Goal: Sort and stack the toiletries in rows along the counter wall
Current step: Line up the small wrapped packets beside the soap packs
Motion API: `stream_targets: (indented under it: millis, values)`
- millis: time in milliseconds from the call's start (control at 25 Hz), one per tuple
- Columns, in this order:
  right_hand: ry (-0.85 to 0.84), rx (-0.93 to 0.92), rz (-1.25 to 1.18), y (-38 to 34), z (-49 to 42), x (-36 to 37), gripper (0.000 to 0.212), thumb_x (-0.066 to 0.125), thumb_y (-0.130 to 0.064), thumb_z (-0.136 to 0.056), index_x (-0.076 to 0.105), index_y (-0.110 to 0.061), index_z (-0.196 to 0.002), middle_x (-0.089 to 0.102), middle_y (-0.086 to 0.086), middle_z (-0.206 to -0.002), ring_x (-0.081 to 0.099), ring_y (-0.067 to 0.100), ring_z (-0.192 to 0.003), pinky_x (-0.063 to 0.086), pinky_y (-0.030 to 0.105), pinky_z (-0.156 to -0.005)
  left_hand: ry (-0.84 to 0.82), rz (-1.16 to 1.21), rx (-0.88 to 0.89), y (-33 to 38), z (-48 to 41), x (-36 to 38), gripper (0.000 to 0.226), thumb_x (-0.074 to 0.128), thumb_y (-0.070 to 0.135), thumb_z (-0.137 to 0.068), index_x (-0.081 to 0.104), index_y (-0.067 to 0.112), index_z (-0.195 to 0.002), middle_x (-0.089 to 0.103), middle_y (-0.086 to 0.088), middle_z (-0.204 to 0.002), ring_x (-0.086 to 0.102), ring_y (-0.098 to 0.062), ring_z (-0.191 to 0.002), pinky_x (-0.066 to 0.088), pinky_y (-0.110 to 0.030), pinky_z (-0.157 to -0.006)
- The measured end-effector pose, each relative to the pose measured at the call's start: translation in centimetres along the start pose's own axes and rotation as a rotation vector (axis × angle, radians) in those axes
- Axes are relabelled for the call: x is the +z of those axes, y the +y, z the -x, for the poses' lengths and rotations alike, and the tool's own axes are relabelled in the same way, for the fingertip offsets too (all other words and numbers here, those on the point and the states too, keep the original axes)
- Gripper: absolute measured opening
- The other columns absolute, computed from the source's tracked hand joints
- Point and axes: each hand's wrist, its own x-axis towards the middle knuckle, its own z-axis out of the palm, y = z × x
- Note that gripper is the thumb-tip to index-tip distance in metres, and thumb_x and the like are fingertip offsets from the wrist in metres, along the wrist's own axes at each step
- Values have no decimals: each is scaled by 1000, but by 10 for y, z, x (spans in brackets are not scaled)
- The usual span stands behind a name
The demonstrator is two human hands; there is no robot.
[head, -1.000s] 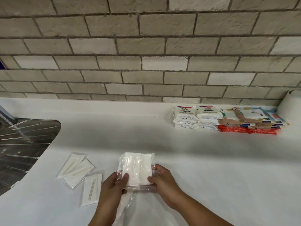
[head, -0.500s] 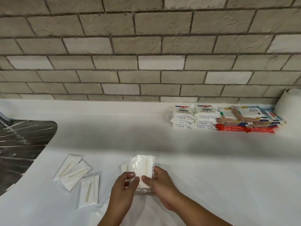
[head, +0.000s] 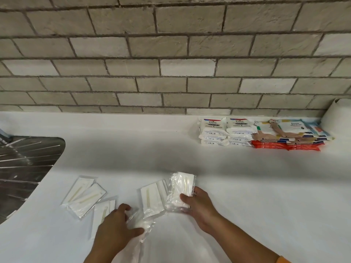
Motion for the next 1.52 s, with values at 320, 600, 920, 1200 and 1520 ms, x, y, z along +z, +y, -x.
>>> stream_targets:
  millis: [320,600,920,1200,1520]
  values:
    - [-28,23,76,2,0,3,27,65,4,-92,71,-10,-115,78,12,-109,76,29,-99,63,41,-85,-1,48,43,-5,-4,-7,41,89,43,-62,57,34,-86,63,7,-84,58,-4,-79,47,-25,-70]
    - [-48,37,132,0,-3,9,25,65,1,-92,70,-11,-114,77,12,-111,75,28,-102,59,51,-94,-34,95,14,-6,-6,-17,36,80,26,-80,47,20,-68,53,5,-65,52,-15,-65,36,-24,-58]
    - [-194,-24,17,-19,1,27,22,52,-16,-107,58,-20,-127,75,5,-113,72,26,-93,59,47,-88,-52,860,69,49,-11,-52,25,58,36,-100,72,16,-107,78,0,-95,72,-19,-88,51,-36,-78]
    - [-154,-59,-29,-44,-8,31,29,40,-14,-110,61,-22,-128,76,5,-117,74,25,-104,62,42,-84,-8,1035,141,132,-44,-26,30,42,19,-107,72,16,-108,78,-7,-98,74,-28,-93,58,-40,-81]
    - [-89,-164,200,-71,-47,20,26,43,-23,-108,59,-27,-129,70,-2,-120,71,18,-105,62,36,-78,-23,846,121,181,-94,-12,58,50,20,-102,28,19,-156,64,4,-112,62,-1,-90,48,-13,-71]
